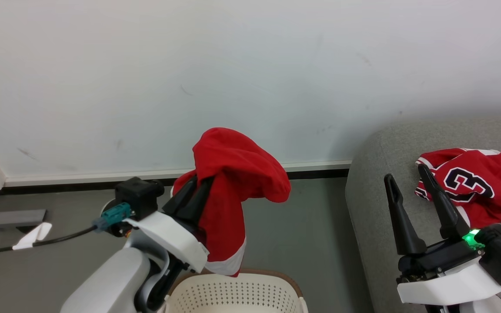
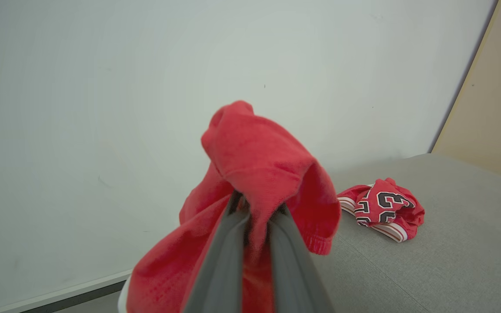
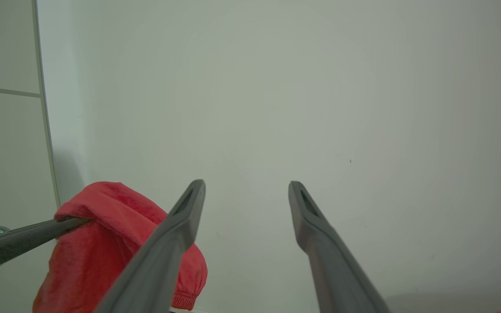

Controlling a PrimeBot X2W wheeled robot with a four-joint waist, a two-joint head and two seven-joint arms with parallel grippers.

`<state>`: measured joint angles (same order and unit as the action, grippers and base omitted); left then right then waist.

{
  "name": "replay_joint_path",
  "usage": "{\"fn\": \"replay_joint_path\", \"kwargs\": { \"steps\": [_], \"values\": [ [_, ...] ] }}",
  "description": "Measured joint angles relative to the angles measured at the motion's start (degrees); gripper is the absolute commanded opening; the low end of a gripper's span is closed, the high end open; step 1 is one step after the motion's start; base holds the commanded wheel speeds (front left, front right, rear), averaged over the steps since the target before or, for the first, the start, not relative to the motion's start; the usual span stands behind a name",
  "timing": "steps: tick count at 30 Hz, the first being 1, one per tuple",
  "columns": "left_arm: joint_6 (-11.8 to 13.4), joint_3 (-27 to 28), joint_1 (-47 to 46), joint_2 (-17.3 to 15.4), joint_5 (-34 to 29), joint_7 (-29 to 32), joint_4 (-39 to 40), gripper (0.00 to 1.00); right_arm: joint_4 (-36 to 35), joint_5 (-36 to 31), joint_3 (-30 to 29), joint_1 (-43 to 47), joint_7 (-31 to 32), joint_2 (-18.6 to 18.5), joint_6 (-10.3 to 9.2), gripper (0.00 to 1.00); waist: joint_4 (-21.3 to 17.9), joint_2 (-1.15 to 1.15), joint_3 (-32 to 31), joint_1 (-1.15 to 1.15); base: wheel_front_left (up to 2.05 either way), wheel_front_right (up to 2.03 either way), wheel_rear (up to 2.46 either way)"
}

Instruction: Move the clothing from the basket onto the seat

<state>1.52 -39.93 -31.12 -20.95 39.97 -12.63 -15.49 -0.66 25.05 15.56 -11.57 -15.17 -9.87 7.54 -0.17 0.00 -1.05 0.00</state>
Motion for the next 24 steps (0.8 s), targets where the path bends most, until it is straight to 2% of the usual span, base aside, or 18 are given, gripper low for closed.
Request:
{"fn": "replay_joint_path", "kwargs": {
  "steps": [5, 10, 14, 24],
  "values": [
    [0.38, -0.18, 0.12, -0.16, 0.01, 0.47, 1.23, 0.0, 1.02, 1.45, 2.33, -0.01, 0.0, -0.55, 0.0, 1.0, 0.03, 0.0, 0.1, 0.01, 0.0, 0.0, 0.0],
    [0.2, 0.01, 0.07, 0.34, 0.82, 0.51, 2.55, 0.0, 4.61, 4.15, 9.43, -0.17, 0.0, -1.52, 0.0, 1.0, 0.18, 0.0, 0.04, 0.01, 0.0, 0.0, 0.0],
    [0.09, -0.78, -0.44, 0.81, 0.77, 1.07, 3.01, 0.0, 10.62, 7.44, 15.08, -1.67, 0.01, -1.51, 0.0, 1.0, 0.74, 0.0, 0.14, 0.0, 0.0, 0.0, 0.0],
    [-0.93, -3.56, -1.77, 4.72, 0.51, 1.46, 2.03, 0.0, 23.53, 16.23, 30.96, -11.91, 0.01, 2.32, 0.0, 1.0, 3.02, 0.0, 0.6, 0.01, 0.0, 0.0, 0.0]
  ]
}}
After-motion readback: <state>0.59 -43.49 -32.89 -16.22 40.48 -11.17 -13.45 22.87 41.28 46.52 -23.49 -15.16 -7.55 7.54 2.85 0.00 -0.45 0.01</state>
